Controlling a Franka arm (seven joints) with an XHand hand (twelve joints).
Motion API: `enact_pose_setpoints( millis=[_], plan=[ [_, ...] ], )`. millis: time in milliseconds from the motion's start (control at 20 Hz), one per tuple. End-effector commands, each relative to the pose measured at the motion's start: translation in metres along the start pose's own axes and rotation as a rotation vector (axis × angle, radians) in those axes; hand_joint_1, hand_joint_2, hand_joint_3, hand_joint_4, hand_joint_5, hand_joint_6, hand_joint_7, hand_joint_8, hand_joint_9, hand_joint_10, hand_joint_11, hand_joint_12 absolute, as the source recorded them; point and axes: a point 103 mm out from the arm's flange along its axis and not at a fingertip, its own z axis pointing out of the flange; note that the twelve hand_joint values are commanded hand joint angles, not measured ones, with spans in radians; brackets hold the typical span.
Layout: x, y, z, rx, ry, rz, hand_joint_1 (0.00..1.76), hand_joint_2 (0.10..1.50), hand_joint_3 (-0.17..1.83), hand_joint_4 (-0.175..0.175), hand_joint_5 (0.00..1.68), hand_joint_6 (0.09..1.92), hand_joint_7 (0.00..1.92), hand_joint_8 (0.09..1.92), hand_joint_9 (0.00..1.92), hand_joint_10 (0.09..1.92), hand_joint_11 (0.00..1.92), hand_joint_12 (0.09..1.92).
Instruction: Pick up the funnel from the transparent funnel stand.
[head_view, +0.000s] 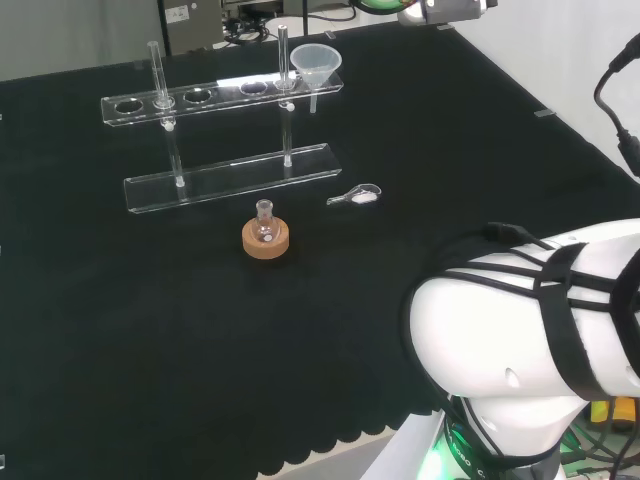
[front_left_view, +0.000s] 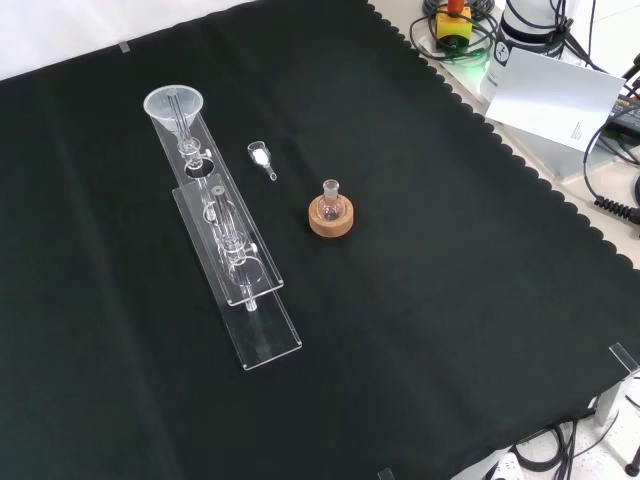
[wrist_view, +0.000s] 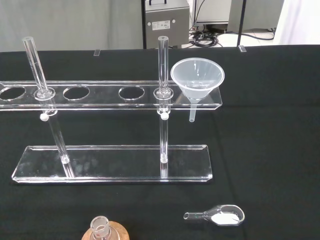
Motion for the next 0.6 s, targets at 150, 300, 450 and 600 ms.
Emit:
enact_pose_setpoints(
  millis=[150, 300, 450, 600],
  plan=[
    [0.0004, 0.0005, 0.0001, -0.007, -0.009, 0.003, 0.00, 1.15, 0.49, 0.018, 0.13, 0.09, 0.01, 0.24, 0.12, 0.62, 0.01, 1.34],
    [0.0006, 0.0021, -0.0007, -0.004, -0.019, 0.006, 0.00, 1.17, 0.45, 0.018, 0.14, 0.09, 0.00, 0.26, 0.12, 0.62, 0.00, 1.36],
    [0.0007, 0.0045, 0.0001, 0.000, -0.016, 0.008, 0.00, 1.17, 0.45, 0.018, 0.15, 0.09, 0.00, 0.26, 0.12, 0.62, 0.00, 1.36],
    [-0.0016, 0.0094, 0.0030, 0.009, -0.011, 0.023, 0.00, 1.17, 0.44, 0.018, 0.15, 0.09, 0.00, 0.26, 0.12, 0.62, 0.00, 1.36]
  ],
)
